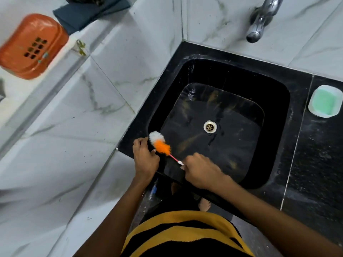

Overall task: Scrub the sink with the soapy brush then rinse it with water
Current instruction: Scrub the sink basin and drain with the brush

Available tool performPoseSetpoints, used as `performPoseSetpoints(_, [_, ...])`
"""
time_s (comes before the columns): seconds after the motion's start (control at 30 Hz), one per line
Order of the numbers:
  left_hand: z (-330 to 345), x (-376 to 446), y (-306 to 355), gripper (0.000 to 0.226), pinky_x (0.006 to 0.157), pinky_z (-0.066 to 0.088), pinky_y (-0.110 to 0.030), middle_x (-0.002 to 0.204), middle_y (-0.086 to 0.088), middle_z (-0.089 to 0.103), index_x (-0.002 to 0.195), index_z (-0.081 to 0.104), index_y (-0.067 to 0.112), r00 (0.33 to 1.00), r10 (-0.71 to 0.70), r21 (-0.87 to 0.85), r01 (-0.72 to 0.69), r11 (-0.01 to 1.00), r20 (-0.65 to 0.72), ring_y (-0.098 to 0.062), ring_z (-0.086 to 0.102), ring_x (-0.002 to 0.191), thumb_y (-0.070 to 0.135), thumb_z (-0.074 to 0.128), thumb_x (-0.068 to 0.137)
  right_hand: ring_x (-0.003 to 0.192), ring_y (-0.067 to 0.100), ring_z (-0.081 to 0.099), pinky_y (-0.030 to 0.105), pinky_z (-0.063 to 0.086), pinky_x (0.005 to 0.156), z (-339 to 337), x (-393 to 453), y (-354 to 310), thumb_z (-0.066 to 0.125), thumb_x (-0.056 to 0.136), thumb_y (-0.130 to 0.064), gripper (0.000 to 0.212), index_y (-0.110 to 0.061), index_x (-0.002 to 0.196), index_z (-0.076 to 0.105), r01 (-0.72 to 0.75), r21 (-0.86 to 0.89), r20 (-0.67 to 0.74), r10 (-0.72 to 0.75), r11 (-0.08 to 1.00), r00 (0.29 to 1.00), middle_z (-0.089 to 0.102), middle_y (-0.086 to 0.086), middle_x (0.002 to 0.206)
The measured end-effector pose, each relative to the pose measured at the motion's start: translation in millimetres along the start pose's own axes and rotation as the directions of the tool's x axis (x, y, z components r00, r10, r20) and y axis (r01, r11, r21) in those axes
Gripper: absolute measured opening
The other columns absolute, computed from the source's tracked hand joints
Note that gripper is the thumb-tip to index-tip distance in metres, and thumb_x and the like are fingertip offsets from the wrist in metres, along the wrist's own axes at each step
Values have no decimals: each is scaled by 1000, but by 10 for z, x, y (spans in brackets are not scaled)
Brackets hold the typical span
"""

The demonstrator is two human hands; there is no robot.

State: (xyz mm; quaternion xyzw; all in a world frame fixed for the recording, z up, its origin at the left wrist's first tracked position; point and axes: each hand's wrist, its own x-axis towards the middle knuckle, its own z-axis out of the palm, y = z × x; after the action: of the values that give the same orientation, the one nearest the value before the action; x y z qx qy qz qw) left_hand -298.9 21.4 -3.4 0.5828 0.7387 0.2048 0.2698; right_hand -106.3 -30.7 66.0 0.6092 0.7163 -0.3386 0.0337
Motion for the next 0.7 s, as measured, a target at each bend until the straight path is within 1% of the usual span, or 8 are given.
performPoseSetpoints(0.13, [-50, 55, 17, 57, 107, 46, -43, 129, -7, 40, 133, 53, 2, 999, 16, 26, -18, 999, 45, -28, 53, 116, 0, 71, 79, 91, 41, 57, 38, 45, 71, 110, 329, -170, 46, 91, -22, 20, -7, 90, 59, -100, 136, -117, 116, 986, 986, 58, 19, 97])
performPoseSetpoints(0.2, [-68, 94, 17, 56, 106, 46, -44, 128, -6, 38, 132, 53, 1, 998, 32, 44, -35, 998, 61, -29, 53, 114, 3, 72, 79, 88, 42, 58, 40, 46, 71, 153, 394, -65, 47, 92, -24, 23, -8, 93, 63, -184, 233, -209, 233, 955, 950, 61, 19, 93])
performPoseSetpoints(0.27, [-74, 137, 16, 56, 103, 48, -44, 127, -3, 36, 131, 53, 0, 997, 35, 62, -39, 997, 73, -28, 52, 114, 6, 73, 79, 83, 41, 59, 40, 48, 67, 196, 443, 94, 48, 93, -27, 22, -14, 94, 65, -201, 328, -333, 312, 923, 890, 63, 17, 85])
performPoseSetpoints(0.33, [-74, 180, 31, 57, 104, 48, -42, 129, -2, 35, 133, 52, 0, 996, 39, 81, -45, 996, 75, -28, 50, 117, 9, 73, 80, 74, 38, 59, 39, 50, 62, 226, 547, 253, 49, 94, -28, 21, -15, 92, 65, -156, 344, -418, 300, 926, 858, 64, 12, 75])
performPoseSetpoints(0.4, [-72, 214, 72, 60, 108, 43, -33, 134, -6, 34, 137, 49, -1, 996, 52, 107, -60, 992, 76, -27, 46, 124, 9, 73, 82, 70, 37, 59, 37, 48, 58, 248, 682, 390, 50, 94, -29, 19, -15, 88, 61, -112, 248, -433, 213, 962, 876, 63, 10, 71])
performPoseSetpoints(0.47, [-69, 252, 103, 61, 104, 35, -20, 138, -9, 35, 139, 48, -3, 995, 63, 133, -73, 988, 81, -26, 42, 129, 8, 72, 84, 73, 38, 61, 37, 46, 57, 273, 810, 502, 49, 93, -28, 16, -15, 90, 58, -81, 122, -395, 123, 989, 910, 65, 10, 76])
performPoseSetpoints(0.53, [-73, 292, 133, 58, 97, 31, -16, 139, -11, 36, 137, 49, -5, 994, 64, 145, -76, 986, 88, -26, 41, 128, 7, 71, 84, 76, 37, 63, 36, 47, 59, 295, 911, 632, 49, 91, -26, 15, -15, 95, 59, -74, 62, -392, 93, 995, 915, 67, 9, 83])
performPoseSetpoints(0.7, [-63, 363, 145, 54, 94, 30, -15, 138, -10, 36, 135, 51, -3, 994, 66, 147, -78, 986, 86, -24, 41, 127, 4, 69, 84, 75, 36, 61, 38, 51, 63, 154, 1216, 838, 58, 91, -18, 15, -13, 97, 71, -132, 364, -510, 316, 922, 800, 63, 11, 76])
